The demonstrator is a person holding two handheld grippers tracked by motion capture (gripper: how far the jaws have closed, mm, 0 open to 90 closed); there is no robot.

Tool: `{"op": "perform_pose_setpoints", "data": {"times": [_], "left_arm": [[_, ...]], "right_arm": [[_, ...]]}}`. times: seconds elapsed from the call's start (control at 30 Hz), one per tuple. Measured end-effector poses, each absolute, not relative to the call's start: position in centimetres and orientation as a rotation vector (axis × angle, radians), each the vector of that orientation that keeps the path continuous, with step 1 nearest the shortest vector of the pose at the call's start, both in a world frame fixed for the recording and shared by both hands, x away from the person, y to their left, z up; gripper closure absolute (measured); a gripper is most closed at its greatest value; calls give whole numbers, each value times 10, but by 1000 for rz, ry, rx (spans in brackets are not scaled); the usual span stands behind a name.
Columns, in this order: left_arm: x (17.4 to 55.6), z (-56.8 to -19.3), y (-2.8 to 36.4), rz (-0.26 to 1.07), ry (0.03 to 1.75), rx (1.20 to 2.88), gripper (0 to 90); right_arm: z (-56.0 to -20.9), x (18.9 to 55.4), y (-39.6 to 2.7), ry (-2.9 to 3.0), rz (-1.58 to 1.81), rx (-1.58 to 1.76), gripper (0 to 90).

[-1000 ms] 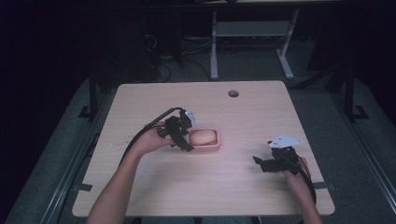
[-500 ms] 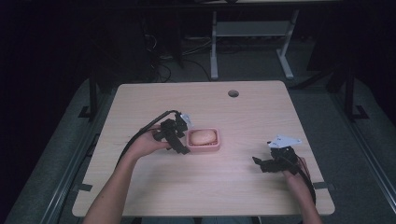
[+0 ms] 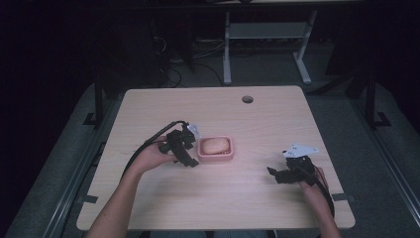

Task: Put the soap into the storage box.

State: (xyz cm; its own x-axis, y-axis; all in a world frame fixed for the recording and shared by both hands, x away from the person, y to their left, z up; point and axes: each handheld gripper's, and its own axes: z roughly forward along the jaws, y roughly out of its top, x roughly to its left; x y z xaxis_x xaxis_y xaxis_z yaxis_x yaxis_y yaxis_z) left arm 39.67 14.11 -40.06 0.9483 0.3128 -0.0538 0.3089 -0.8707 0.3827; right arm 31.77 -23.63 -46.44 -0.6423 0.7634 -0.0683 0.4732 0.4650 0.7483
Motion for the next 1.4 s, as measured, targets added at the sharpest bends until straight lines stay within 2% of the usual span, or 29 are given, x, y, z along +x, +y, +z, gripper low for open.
{"op": "perform_pose_setpoints", "data": {"times": [1.4], "left_arm": [[363,-416,168,26,476,2722,241]], "right_arm": [[-465,317,-233,2331,988,1031,139]]}}
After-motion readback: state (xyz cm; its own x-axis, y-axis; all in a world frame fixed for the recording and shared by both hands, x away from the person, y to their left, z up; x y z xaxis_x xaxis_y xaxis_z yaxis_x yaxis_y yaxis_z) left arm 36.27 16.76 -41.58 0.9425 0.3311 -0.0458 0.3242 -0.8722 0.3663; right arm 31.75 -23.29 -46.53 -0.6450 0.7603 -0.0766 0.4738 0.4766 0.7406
